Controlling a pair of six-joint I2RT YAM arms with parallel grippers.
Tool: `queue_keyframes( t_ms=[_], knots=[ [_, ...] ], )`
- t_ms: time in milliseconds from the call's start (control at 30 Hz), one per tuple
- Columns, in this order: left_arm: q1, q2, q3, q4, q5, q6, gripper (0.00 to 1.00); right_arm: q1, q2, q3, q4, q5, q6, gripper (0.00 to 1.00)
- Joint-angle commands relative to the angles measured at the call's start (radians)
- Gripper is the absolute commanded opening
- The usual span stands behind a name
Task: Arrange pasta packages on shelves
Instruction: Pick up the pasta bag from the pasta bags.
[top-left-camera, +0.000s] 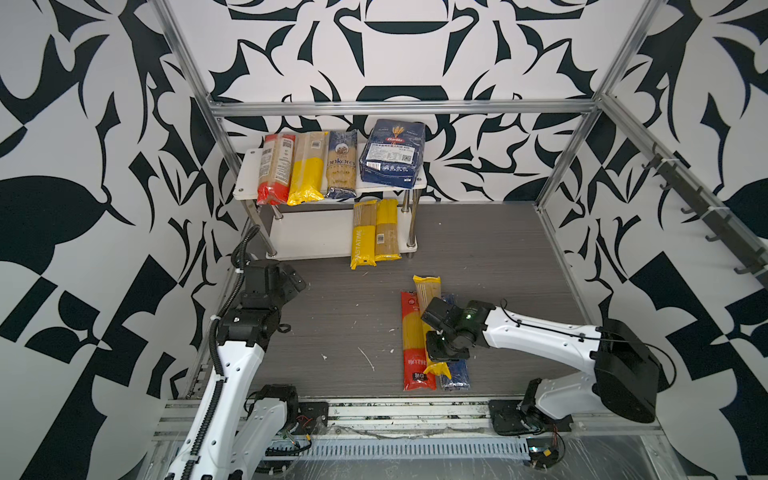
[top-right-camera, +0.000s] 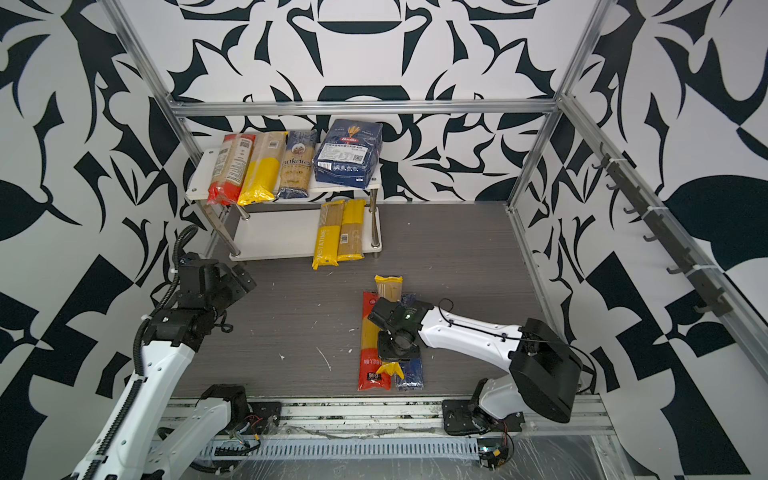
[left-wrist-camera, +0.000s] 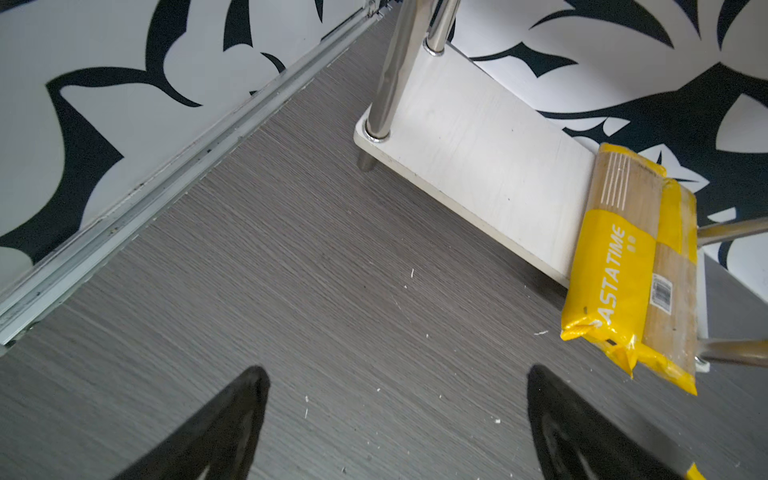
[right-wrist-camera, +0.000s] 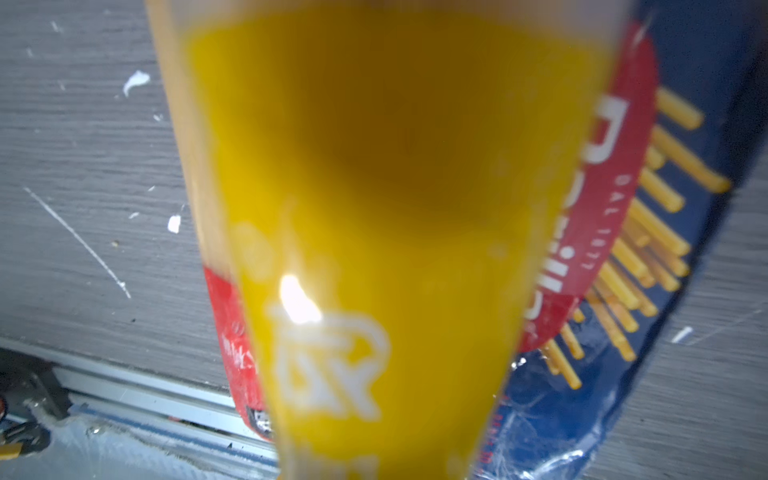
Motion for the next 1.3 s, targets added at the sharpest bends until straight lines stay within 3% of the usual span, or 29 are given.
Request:
queue_keyframes(
  t_ms=[0,533,700,800,967,1267],
  knots=[
    [0.023,-0.008,0.016,0.011,0.024,0.016,0.99,-0.009,-0.060,0.020,0.049,0.004,-0.037,0.00],
    [0.049,-0.154,-0.005,-0.060,-0.035,0.009,0.99,-0.125,-0.111,0.216,0.064,-0.161,-0.198,0.00],
    [0.052,-0.185,-0.008,-0.073,-0.043,0.009,0.99,-0.126,-0.032,0.337,0.056,-0.206,-0.239,0.00],
    [0.056,-0.184,-0.011,-0.070,0.008,0.016,0.99,-0.127,0.029,0.408,0.073,-0.237,-0.259,0.00],
    [0.065,-0.145,0.012,-0.094,0.074,0.026,0.99,-0.143,0.163,0.551,0.116,-0.296,-0.290,0.00],
    [0.066,-0.198,0.017,-0.082,0.102,-0.003,0.99,-0.180,0.432,0.845,0.184,-0.425,-0.305,0.00]
  ],
)
